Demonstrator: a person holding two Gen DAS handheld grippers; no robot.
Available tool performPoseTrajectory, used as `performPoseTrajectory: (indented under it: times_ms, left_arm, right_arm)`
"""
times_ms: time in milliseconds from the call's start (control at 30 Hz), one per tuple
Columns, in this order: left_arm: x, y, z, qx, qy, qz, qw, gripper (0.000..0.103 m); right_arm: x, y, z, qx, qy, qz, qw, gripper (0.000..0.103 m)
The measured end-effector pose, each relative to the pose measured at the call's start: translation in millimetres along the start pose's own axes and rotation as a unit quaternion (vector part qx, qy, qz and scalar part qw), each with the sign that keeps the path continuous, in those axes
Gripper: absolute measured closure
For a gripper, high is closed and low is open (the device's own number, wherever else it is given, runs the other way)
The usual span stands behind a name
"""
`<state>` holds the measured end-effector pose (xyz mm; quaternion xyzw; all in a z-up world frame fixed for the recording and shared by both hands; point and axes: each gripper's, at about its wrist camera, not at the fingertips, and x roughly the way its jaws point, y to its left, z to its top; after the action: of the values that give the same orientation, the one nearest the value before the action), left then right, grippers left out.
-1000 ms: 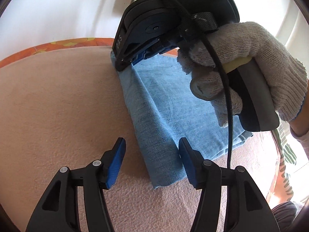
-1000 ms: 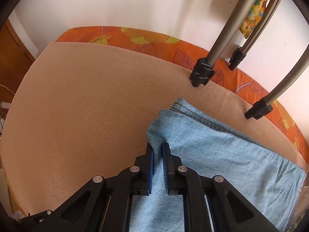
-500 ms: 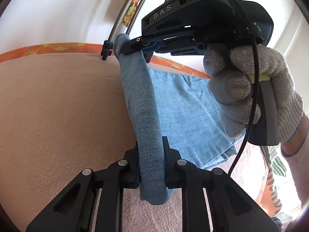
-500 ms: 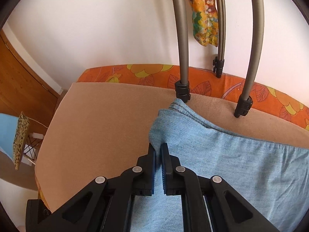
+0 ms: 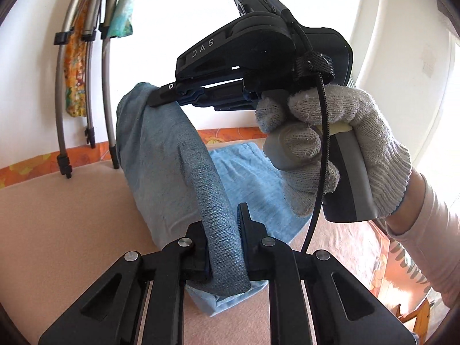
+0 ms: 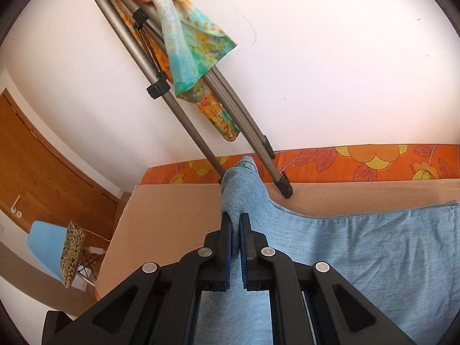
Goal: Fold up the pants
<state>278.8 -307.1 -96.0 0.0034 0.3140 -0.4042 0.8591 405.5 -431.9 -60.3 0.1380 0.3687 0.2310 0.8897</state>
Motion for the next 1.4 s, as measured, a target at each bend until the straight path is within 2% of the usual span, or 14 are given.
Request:
performPoseTrajectory:
  times_ms: [233,467,767,1067,1233,1300,1367,1400]
  left_arm:
    - [59,-53,18,0.027,0.011,-0.033,0.9990,0.090]
    - [118,-99,30,0.047,0.033,-0.058,0.9966,0.090]
    - [182,-126,39,0.047,0.048,-0.086,0.9940,0.090]
    - [216,-136,37,0.035,0.061,-0.095,0.9930,0.090]
    - [217,-134,36,0.031,0.070,-0.095,0.9925,0.090]
    - [217,-136,37,0.038,0.083,-0.098,0.9910,0.089]
    - [212,-140,36,0.050,0.087,-0.092,0.9906,0.084]
    - [208,-144,36,0.059,0.086,-0.090,0.9905,0.082]
  right_arm:
    - [-56,-74,5,0.033,-0.033,-0.018,0.999,0.100]
    - [-89,-158,4,0.066,-0.046,-0.039,0.996,0.101]
    - [-117,-236,10,0.094,-0.055,-0.062,0.992,0.101]
    - [-114,-293,6,0.114,-0.049,-0.082,0.989,0.101]
    - [-109,-315,-1,0.123,-0.040,-0.091,0.987,0.101]
    - [-102,-321,-5,0.119,-0.031,-0.113,0.986,0.098]
    - [-100,-322,-7,0.106,-0.022,-0.152,0.982,0.093]
    - [-101,-324,-8,0.110,-0.023,-0.156,0.981,0.091]
